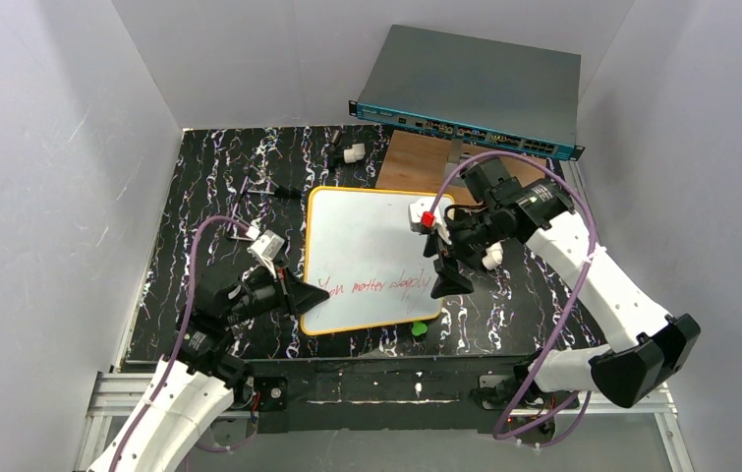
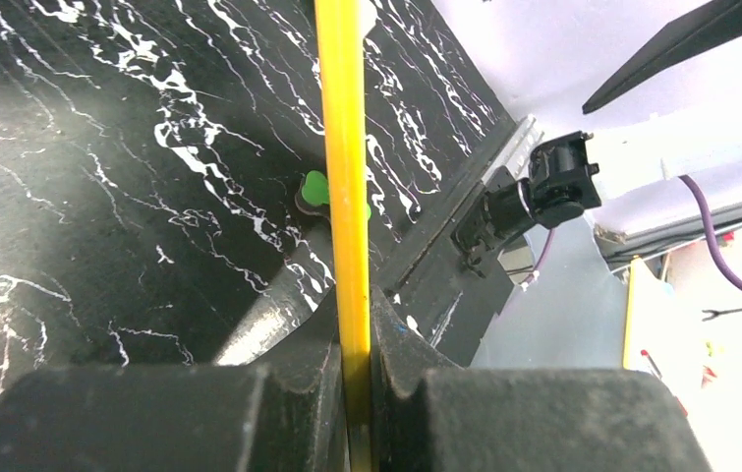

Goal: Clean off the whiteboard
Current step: Pass from the left arm to the right

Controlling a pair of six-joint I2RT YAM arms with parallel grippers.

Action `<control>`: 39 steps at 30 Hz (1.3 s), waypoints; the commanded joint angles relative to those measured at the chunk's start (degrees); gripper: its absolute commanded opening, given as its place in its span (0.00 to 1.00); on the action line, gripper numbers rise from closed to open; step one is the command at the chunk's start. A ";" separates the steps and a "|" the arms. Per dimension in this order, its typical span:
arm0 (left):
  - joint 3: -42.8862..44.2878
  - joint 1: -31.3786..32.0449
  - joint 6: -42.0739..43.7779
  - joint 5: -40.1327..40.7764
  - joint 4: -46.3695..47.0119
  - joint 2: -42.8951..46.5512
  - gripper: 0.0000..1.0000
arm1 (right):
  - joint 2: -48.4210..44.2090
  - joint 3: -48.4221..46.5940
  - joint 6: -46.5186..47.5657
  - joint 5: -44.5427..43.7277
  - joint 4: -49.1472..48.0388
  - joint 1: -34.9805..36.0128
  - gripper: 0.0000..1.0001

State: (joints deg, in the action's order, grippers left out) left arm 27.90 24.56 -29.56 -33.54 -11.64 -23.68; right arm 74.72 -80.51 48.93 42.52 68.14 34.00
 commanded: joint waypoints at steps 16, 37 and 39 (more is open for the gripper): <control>6.21 -0.03 1.91 -15.80 27.51 -12.47 0.00 | 11.89 -29.38 -8.08 4.56 4.30 -15.25 0.96; 9.09 -0.03 1.62 -22.27 33.50 -19.69 0.00 | 21.29 -32.31 3.22 13.18 23.36 -14.54 0.59; 9.13 -0.03 1.33 -22.22 34.30 -20.37 0.00 | 21.24 -31.11 3.04 13.47 23.36 -13.44 0.54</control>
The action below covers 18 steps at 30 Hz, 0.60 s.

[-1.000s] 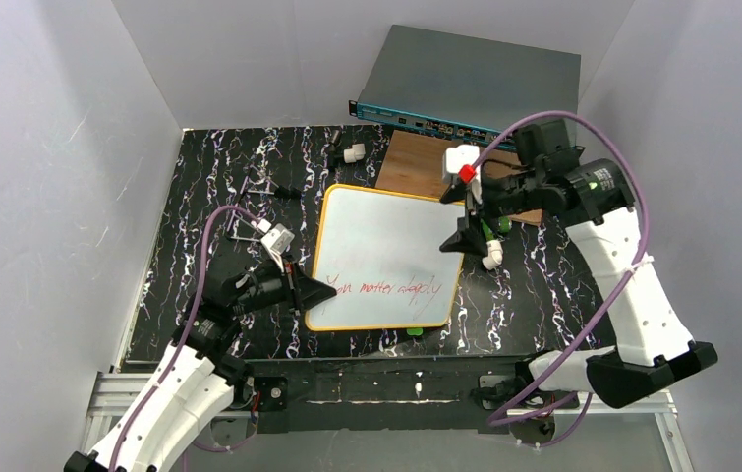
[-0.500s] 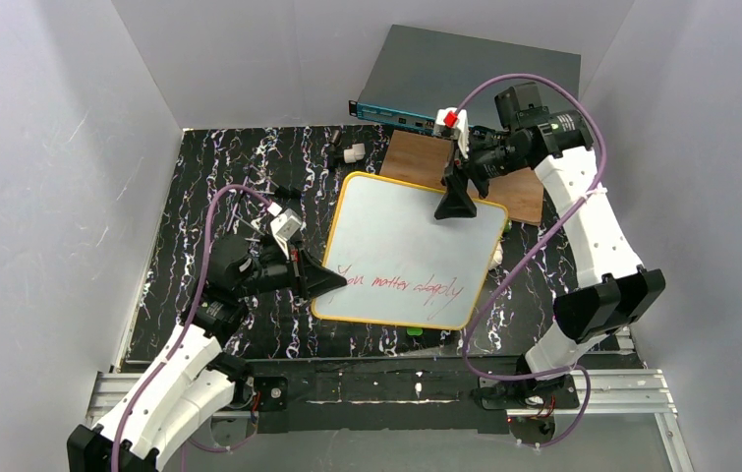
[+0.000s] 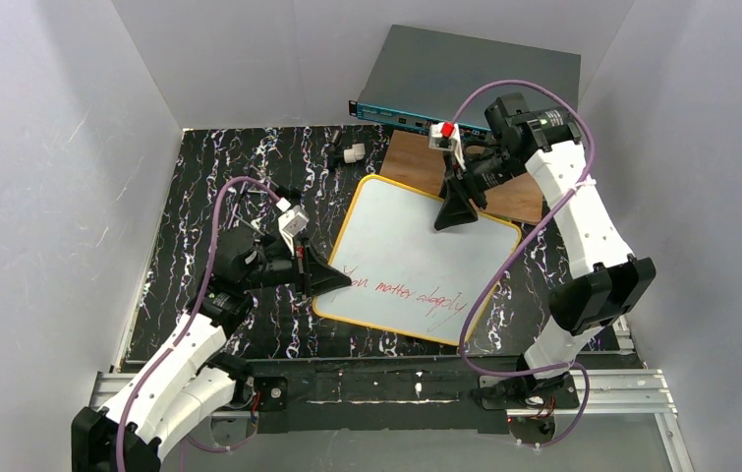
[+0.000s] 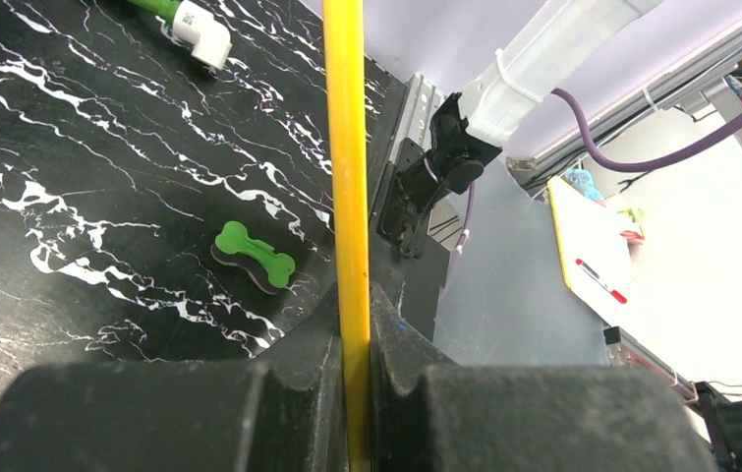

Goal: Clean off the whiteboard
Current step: Pass from the left arm to the right

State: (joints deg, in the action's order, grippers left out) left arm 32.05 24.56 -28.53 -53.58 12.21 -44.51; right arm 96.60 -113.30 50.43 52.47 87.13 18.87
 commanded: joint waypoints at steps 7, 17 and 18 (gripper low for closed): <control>4.55 -0.03 -1.01 -1.83 13.21 -0.62 0.00 | 0.52 2.21 -0.07 4.18 4.34 4.14 0.31; 1.99 -0.03 -0.56 3.39 12.60 -0.35 0.00 | -0.80 2.47 -3.43 4.95 2.84 3.73 0.01; 1.63 -0.03 -0.48 4.88 12.15 -0.45 0.00 | -1.37 2.33 -4.55 4.59 2.06 3.04 0.01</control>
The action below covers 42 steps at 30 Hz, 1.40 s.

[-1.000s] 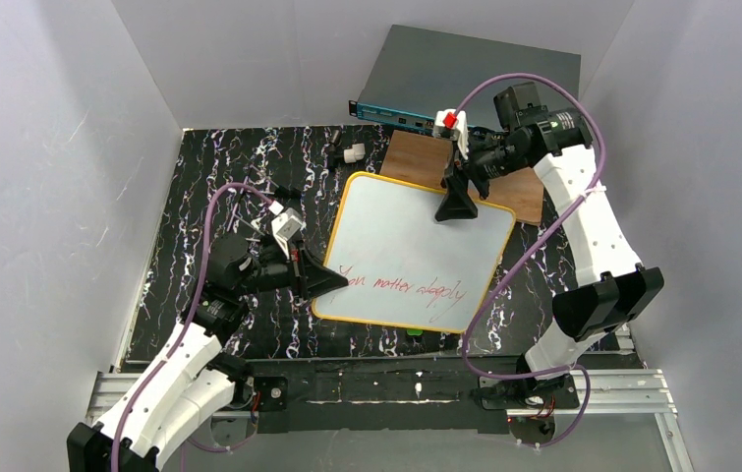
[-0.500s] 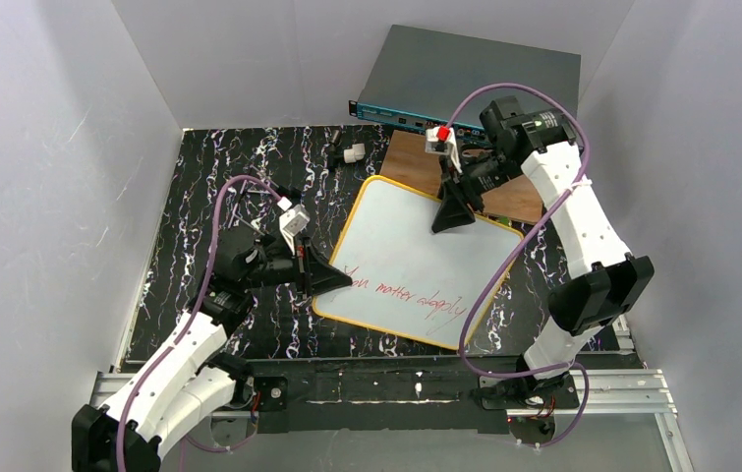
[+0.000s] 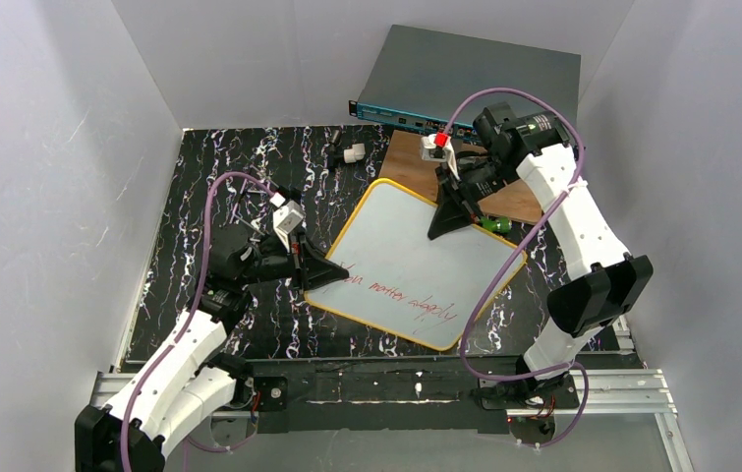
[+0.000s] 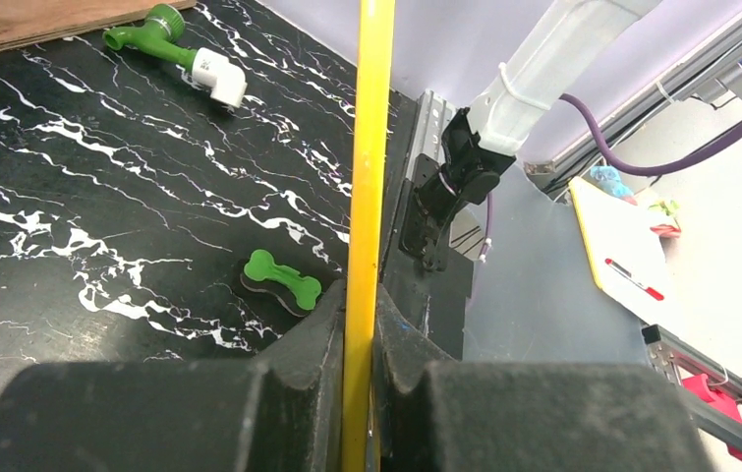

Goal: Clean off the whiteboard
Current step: Pass from the left arm to the right, then pick up the whiteboard eraser from the center of the board.

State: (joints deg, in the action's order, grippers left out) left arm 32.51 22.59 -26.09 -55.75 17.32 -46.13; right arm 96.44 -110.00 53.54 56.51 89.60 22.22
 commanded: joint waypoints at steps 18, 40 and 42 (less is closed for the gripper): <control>-1.38 1.93 -5.05 23.29 -2.72 0.59 0.92 | -20.00 18.87 -21.06 -6.24 -15.25 -19.38 0.01; 48.13 48.60 -24.18 77.99 -51.05 -63.55 0.62 | -20.51 25.51 -29.54 -14.42 -23.79 -21.43 0.01; 48.71 48.60 -24.27 78.39 -51.47 -64.44 0.61 | -20.38 25.51 -29.54 -14.12 -23.74 -21.39 0.01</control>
State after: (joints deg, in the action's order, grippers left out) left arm 78.67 71.33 -49.19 19.70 -28.36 -110.78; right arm 77.32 -84.09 24.16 38.57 68.64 0.97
